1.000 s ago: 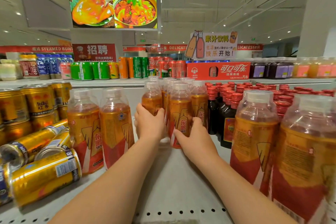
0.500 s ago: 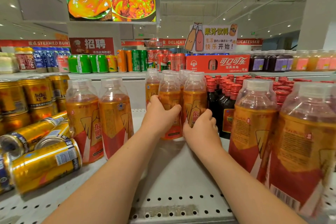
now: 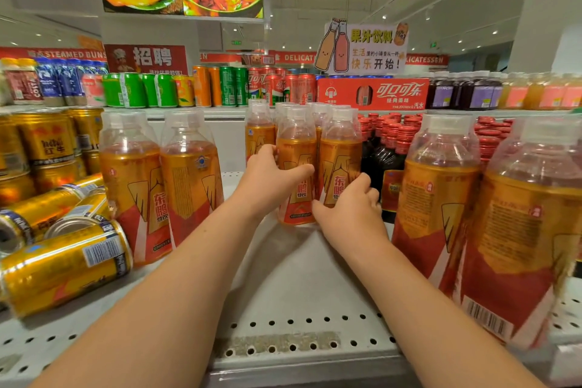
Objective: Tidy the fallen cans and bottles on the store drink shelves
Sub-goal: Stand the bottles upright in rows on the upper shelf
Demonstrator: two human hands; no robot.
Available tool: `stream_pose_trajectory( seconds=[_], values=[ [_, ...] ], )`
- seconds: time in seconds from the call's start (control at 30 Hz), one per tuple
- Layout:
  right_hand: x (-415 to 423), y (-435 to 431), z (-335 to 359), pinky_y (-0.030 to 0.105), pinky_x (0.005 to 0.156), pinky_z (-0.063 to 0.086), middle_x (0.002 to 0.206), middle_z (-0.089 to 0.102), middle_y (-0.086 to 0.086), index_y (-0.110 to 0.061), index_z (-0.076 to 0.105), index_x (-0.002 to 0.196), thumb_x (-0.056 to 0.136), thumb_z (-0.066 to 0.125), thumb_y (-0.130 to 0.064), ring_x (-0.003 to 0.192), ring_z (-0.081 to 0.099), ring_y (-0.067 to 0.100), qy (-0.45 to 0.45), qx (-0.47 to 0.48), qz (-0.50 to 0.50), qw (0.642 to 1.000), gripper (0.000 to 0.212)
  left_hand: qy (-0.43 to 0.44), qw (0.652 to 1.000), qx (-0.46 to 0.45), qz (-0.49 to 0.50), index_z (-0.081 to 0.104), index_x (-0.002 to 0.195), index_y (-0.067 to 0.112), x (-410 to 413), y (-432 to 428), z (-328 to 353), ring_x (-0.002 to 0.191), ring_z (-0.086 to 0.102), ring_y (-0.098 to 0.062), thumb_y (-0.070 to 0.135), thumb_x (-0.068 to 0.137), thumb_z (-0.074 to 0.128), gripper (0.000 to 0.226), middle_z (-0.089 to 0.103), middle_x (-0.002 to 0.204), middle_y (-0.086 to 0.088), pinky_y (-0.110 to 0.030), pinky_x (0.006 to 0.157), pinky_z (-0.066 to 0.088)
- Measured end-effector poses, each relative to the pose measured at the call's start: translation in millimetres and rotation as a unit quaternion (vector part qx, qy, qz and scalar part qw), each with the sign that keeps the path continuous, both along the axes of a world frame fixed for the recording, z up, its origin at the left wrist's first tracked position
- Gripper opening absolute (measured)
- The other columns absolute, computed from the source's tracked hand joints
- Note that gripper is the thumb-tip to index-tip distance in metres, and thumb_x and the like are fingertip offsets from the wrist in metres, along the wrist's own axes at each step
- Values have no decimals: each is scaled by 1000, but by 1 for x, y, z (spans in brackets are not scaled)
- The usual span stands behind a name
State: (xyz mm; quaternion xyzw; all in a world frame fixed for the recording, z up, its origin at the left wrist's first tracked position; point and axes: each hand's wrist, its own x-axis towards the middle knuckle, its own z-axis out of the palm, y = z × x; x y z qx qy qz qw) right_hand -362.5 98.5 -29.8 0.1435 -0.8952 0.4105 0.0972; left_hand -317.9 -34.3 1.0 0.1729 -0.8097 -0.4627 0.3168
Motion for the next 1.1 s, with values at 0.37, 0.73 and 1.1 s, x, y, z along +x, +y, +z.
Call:
stream_pose_trajectory(
  seconds=[0.37,0.73,1.1],
  values=[
    [1,-5,-3,40,107,41,152,30,17,-4,9,154,98,56,-38,138,36,33,76,38,-45,995,80,14,1000,5,6,42,132,25,-4,2,-7,101,65,-13,49,83,76,64,63,114,8,-40,84,59],
    [5,0,2,40,104,43,153,33,16,-12,-4,157,98,60,-33,137,39,33,80,32,-40,995,89,15,1000,-11,12,41,125,31,-2,8,-9,89,66,-5,54,82,71,57,63,101,18,-30,66,56],
    [-1,-5,-2,40,113,34,161,21,16,-8,-12,157,96,59,-21,145,30,31,62,15,-45,997,94,-9,998,-65,23,41,118,28,-1,15,-7,91,66,-13,58,85,68,52,64,108,7,-38,72,59]
  ],
)
